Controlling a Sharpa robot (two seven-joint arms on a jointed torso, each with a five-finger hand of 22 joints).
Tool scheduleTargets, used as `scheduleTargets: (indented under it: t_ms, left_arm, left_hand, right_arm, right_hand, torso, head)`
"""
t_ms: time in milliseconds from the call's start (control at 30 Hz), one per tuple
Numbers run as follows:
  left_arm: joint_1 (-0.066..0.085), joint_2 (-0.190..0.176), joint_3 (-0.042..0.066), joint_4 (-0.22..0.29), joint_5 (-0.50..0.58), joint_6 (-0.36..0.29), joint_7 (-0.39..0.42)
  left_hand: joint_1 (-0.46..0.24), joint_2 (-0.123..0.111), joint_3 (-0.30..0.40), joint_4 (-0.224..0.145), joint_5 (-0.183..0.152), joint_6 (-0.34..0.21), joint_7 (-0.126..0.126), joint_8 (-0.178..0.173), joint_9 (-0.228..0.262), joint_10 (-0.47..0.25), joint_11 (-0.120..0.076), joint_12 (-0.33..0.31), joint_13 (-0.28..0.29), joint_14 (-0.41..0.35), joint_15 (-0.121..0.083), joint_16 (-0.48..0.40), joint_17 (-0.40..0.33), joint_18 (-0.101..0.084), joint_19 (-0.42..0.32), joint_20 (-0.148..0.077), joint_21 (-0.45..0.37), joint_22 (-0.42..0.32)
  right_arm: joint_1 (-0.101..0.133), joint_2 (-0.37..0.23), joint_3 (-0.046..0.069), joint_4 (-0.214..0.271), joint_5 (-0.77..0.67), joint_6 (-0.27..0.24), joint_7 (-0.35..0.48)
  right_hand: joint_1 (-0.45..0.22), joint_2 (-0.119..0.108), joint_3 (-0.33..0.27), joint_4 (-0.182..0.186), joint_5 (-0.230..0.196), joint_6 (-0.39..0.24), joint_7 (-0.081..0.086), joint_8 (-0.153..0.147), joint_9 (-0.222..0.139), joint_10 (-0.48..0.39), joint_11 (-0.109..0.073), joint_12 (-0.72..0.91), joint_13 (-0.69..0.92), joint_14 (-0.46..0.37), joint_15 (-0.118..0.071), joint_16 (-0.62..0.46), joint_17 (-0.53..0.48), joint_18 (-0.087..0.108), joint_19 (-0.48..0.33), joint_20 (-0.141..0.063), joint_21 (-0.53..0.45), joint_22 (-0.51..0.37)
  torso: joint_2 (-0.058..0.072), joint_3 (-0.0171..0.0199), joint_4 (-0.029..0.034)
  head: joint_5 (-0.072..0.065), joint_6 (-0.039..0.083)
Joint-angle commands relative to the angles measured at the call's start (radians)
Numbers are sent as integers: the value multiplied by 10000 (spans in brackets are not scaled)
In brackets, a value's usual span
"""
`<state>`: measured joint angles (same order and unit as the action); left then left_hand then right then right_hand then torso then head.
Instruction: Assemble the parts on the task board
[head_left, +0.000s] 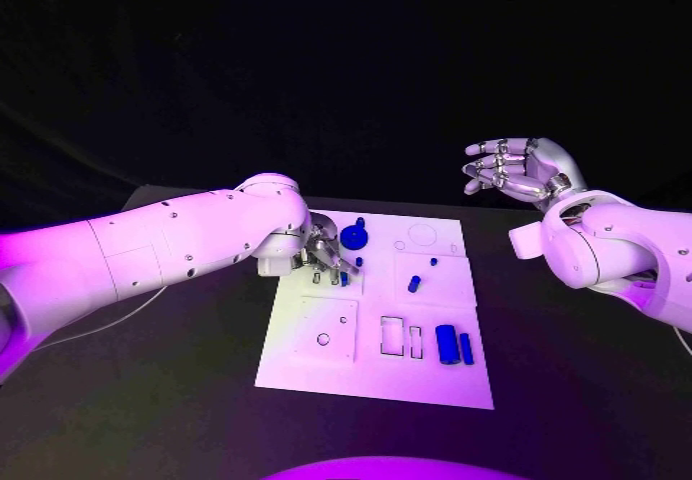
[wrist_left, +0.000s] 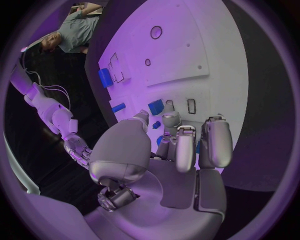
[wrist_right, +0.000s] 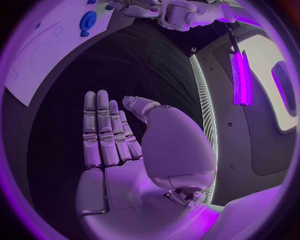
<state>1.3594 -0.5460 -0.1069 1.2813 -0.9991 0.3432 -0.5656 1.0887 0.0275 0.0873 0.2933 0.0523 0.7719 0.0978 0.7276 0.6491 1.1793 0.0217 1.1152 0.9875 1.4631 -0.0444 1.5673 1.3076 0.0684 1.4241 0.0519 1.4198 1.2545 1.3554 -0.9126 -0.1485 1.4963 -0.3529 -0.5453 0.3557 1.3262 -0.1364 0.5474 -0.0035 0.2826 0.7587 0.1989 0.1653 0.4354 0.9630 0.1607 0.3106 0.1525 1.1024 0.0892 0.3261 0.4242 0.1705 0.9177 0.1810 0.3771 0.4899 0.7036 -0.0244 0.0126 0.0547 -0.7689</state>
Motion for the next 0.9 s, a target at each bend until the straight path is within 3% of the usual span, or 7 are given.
scheduleTargets:
  t_ms: [33,333,600,667,700,833,900]
  left_arm:
    - [-25,51,2,-28,-29,240,-26]
    - [-54,99,0,-32,-25,172,17]
    - [-58,108,1,-6,22,25,79]
    - [-58,109,1,-1,49,12,90]
    - [-58,109,1,2,71,-4,97]
    - [-59,97,1,3,198,-76,103]
    - [-59,84,2,0,282,-108,103]
  left_hand:
    - [114,-10,126,-4,-21,20,-18,-44,14,-26,28,43,18,1076,66,35,2632,-48,-13,33,50,30]
    - [307,-110,724,-6,-21,34,-27,-92,31,-31,17,57,49,1076,57,35,2632,-49,-27,29,71,61]
    - [502,-230,1884,-22,-18,85,-66,-121,71,-8,-19,86,108,1076,27,35,2632,-56,-25,12,108,127]
    - [499,-322,2101,-4,-16,88,-71,-117,88,-8,-14,86,111,1076,24,35,2632,-57,-23,1,115,142]
    - [468,-522,2647,-3,-4,118,-72,-67,156,14,-52,107,145,1076,20,35,2632,-60,-21,-9,130,172]
    - [330,-807,3723,-28,-10,123,-133,93,377,50,-57,134,179,1076,-23,35,2632,-72,-8,-31,161,236]
    - [289,-878,3920,-30,5,115,-119,125,425,64,-79,146,193,1076,-23,35,2632,-72,-6,-38,166,247]
  right_arm:
    - [-16,18,0,-4,25,208,122]
    - [-55,47,-1,-22,30,246,87]
    - [-70,64,-2,-39,31,264,49]
    - [-72,70,-2,-44,31,270,38]
    - [-75,76,-3,-49,31,275,29]
    - [-86,91,-5,-65,31,290,3]
    - [-91,95,-6,-72,31,294,-10]
  right_hand:
    - [-55,92,-54,-22,17,47,387,-42,-13,9,35,-45,-36,50,53,-45,-14,68,2,91,-82,-29]
    - [-89,107,-80,-12,25,45,411,-75,-30,-4,57,-82,-137,44,76,-131,-31,67,2,115,-165,-110]
    - [-95,113,-87,-15,33,49,424,-88,-37,-11,67,-96,-182,34,87,-171,-38,67,-1,125,-205,-149]
    - [-96,114,-90,-17,36,52,429,-91,-38,-14,71,-100,-195,31,90,-183,-40,66,-2,128,-217,-160]
    - [-96,114,-90,-17,36,52,429,-91,-38,-14,71,-100,-196,31,90,-184,-40,66,-2,128,-217,-160]
    - [-99,118,-95,-18,40,61,439,-93,-41,-16,79,-106,-219,25,97,-205,-43,65,-3,134,-238,-181]
    - [-100,119,-97,-18,41,65,442,-94,-41,-17,82,-107,-226,22,100,-212,-44,65,-4,137,-245,-187]
  torso:
    - [-2,5,6]
    - [-17,5,4]
    - [-22,3,7]
    - [-21,4,9]
    - [-21,3,10]
    - [-22,0,8]
    - [-22,3,10]
  head:
    - [8,-23]
    - [-1,-68]
    - [-27,-73]
    - [-36,-74]
    - [-37,-76]
    - [-45,-71]
    - [-46,-71]
